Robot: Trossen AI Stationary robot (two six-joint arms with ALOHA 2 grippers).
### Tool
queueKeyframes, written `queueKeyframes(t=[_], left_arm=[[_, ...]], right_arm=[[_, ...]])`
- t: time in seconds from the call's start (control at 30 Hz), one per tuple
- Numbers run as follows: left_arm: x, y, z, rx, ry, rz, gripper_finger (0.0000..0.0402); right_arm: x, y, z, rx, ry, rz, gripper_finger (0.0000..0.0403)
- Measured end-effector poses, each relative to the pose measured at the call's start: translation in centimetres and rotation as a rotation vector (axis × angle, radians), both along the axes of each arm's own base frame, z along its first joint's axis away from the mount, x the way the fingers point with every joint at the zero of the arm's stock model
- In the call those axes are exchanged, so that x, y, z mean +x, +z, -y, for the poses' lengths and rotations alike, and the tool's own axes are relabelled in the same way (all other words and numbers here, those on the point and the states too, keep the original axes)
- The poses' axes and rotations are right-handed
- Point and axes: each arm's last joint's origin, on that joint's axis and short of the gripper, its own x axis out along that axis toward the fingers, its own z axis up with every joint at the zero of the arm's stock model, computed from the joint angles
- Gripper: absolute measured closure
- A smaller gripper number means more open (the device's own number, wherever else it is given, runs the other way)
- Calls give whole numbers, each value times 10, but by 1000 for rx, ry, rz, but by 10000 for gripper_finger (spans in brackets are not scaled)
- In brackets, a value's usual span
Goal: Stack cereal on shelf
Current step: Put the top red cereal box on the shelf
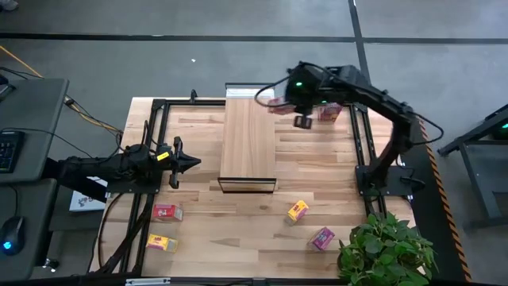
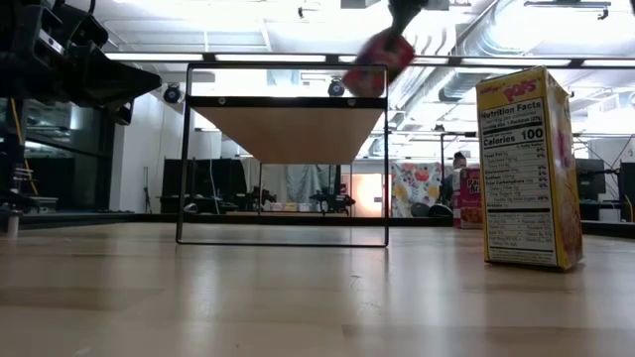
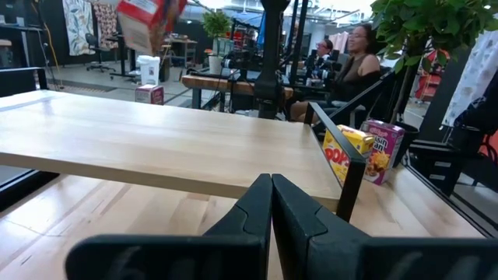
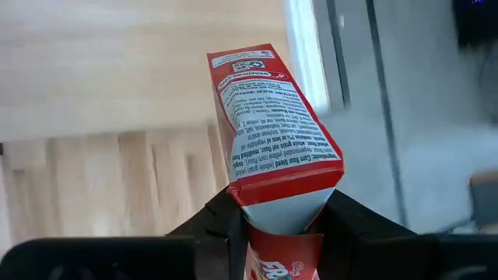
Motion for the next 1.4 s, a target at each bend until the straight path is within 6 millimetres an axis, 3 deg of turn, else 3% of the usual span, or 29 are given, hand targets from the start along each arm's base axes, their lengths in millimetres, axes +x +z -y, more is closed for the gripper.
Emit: queueKeyframes(t=[0.17,0.3,0.5,0.83,1.2,1.4], left_arm=[[0,0,0,0,0,0,398],[0,0,0,0,0,0,398],[0,0,0,0,0,0,398],[0,0,0,0,1,0,398],[0,0,0,0,0,0,398],[0,0,0,0,0,0,398]], right_arm=[[45,-13,4,-201,116,-136,306],[71,-38,17,-314,137,-283,306],[78,-72,29,-286,160,-442,306],[82,-68,28,-248,168,-335,300],[87,-65,30,-271,157,-278,221],[89,-64,31,-286,148,-249,197]])
